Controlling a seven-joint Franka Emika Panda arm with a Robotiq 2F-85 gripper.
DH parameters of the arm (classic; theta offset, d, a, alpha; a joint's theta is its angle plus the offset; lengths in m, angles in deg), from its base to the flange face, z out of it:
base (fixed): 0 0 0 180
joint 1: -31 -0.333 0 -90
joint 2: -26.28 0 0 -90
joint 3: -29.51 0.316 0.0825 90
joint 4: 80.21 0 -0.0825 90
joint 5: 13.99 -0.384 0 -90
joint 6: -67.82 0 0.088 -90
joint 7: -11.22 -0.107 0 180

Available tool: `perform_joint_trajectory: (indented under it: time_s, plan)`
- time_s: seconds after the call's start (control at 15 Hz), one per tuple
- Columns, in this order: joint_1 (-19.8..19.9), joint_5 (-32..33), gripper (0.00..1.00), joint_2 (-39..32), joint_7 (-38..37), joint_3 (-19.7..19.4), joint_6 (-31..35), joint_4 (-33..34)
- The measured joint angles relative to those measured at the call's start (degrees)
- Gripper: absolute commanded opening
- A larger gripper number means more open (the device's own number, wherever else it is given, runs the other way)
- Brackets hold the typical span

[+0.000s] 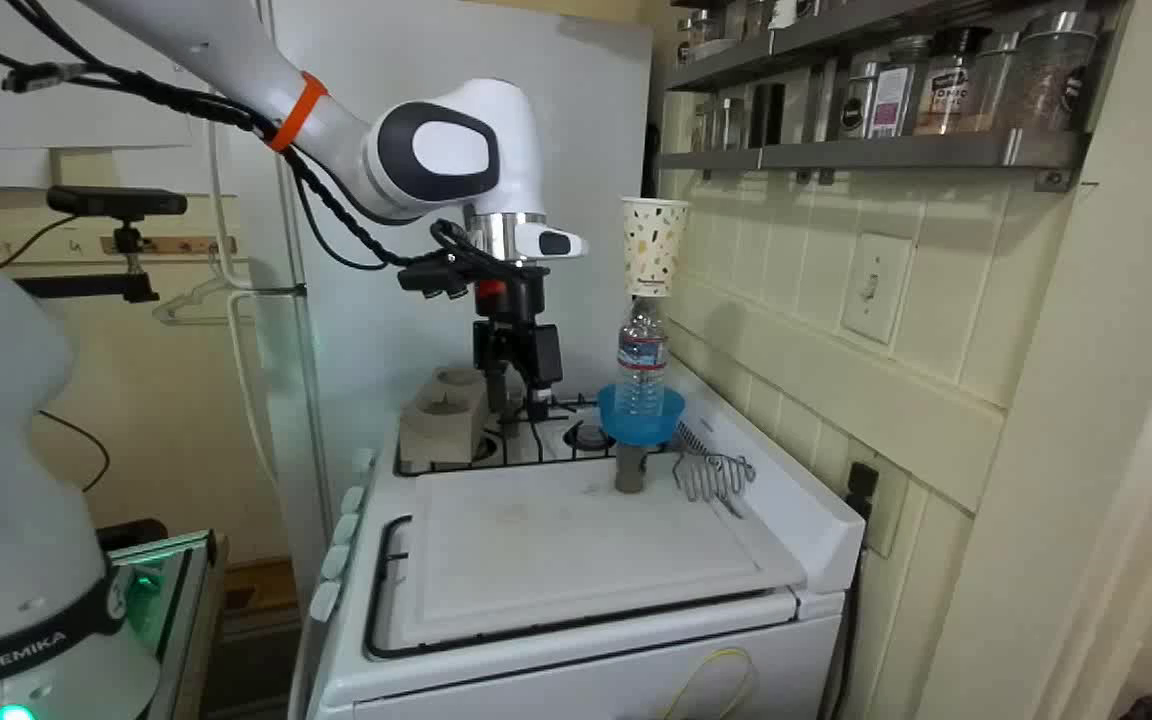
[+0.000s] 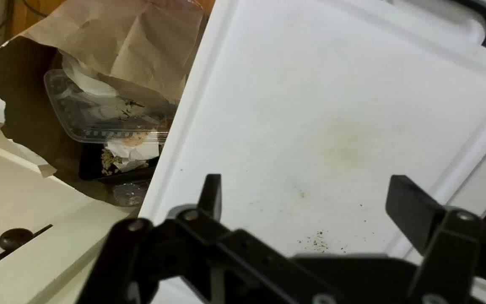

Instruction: Remove the lid from the glass jar.

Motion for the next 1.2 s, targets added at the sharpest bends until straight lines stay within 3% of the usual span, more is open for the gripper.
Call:
perform_joint_trajectory:
  time_s: [0.53,0.93,1.2]
  plan:
    - [-0.12,0.00,1.00,-0.17,-2.55,0.12,0.32,0.06]
    - [-1.26,6.32,1.00,-5.25,-23.13,7.02,5.75,3.18]
    - [-3.59,7.36,1.00,-8.64,-31.58,9.11,7.65,6.00]
